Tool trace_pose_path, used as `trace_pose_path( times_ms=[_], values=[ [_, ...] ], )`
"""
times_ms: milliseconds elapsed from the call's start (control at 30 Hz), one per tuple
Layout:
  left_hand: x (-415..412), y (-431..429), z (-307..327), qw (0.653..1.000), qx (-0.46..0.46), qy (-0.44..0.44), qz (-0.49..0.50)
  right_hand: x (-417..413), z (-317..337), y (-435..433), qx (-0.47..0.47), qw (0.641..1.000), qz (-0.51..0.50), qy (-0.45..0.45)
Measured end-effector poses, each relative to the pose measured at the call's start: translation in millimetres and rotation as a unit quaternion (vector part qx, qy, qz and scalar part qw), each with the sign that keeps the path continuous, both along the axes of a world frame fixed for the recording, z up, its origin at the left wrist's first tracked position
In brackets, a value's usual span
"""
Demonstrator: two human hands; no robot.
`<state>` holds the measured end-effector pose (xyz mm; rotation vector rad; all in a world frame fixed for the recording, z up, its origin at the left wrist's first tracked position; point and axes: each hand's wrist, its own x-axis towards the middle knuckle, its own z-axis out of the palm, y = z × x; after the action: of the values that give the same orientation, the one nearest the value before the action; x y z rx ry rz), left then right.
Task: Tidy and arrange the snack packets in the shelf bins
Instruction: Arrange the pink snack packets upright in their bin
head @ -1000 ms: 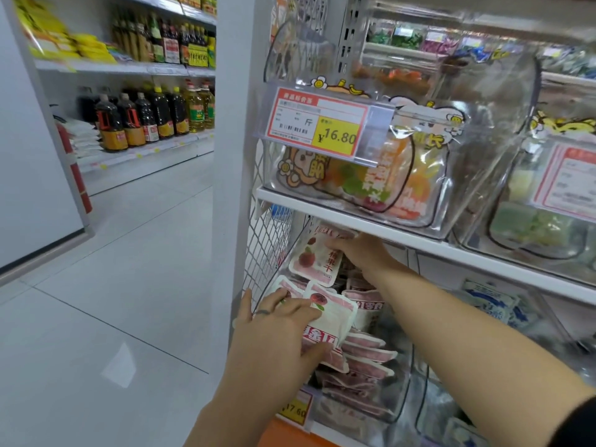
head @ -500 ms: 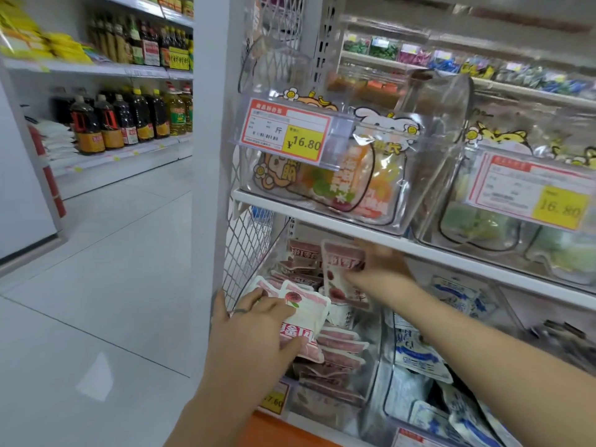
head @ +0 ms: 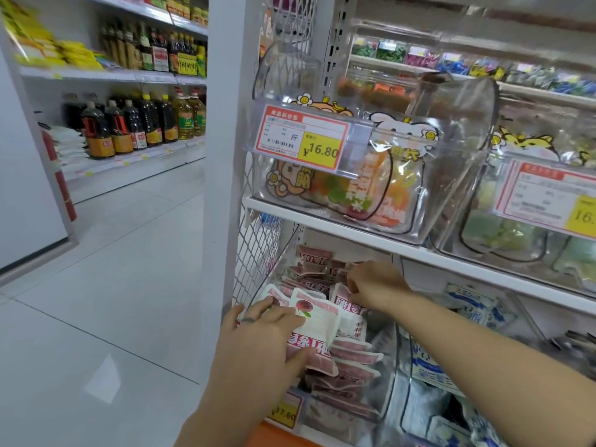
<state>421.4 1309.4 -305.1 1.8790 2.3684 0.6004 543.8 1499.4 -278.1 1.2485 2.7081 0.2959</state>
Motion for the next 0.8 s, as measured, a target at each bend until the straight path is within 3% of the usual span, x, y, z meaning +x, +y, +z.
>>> trace_pose_path(
  times_ms=[133, 233, 333, 467, 633, 800],
  values=[
    [-4, 0, -1, 1.0, 0.02, -0.011, -0.008, 10, 8, -3, -0.027, 0.991, -0.018, 0.132],
    [-5, -1, 0, 0.999, 0.047, -0.024, 0.005, 24, 14, -30, -0.095, 0.97, 0.088, 0.207],
    [-8, -5, 4, 0.992, 0.102, -0.049, 0.063, 25, 15, -57, -0.237, 0.946, 0.117, 0.188],
    [-16, -12, 1, 0.98, 0.128, -0.086, 0.129, 13, 21, -63, -0.259, 0.943, 0.12, 0.169],
    [-35, -22, -7, 0.974, 0.119, -0.144, 0.127, 9, 22, -88, -0.24, 0.961, 0.133, 0.04],
    [-43, -30, -9, 0.984, 0.042, -0.174, 0.008, 7, 6, -98, -0.16, 0.968, 0.146, 0.125]
  ],
)
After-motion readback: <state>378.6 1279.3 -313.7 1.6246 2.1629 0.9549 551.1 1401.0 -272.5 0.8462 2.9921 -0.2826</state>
